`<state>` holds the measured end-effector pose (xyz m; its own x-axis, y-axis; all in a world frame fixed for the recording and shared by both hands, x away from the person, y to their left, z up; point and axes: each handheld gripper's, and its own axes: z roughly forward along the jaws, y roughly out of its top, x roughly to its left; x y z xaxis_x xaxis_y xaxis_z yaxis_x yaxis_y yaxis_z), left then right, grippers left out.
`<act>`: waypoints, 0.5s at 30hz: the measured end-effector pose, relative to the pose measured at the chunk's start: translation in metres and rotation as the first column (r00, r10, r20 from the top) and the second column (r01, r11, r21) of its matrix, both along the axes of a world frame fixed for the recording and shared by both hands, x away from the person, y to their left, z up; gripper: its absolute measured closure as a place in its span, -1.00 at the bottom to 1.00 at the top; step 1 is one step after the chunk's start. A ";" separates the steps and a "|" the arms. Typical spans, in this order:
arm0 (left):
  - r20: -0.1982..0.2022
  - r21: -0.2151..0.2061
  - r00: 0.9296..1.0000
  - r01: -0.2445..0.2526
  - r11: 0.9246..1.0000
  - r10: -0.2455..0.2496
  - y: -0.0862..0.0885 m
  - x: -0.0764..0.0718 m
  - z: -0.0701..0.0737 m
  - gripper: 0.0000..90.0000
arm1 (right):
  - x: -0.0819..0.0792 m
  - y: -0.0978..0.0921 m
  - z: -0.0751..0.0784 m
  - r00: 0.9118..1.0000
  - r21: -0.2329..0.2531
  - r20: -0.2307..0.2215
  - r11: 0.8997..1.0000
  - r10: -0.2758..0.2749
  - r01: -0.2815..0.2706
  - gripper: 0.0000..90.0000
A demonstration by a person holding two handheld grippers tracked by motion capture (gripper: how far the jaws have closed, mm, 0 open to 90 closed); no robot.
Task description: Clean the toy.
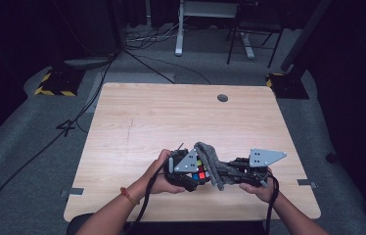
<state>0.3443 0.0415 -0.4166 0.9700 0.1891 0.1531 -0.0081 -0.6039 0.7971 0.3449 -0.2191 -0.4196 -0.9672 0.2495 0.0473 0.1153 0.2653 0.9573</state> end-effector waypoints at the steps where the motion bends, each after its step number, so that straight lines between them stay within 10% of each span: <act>1: 0.008 0.006 1.000 -0.004 1.000 0.004 -0.001 0.000 0.000 -0.27 | 0.000 0.000 0.001 1.000 0.002 0.003 1.000 -0.001 0.001 0.73; 15: 0.028 -0.115 0.999 -0.029 0.993 0.032 0.019 -0.001 0.020 -0.26 | 0.010 0.004 -0.021 0.996 -0.125 -0.066 0.991 -0.059 0.050 0.73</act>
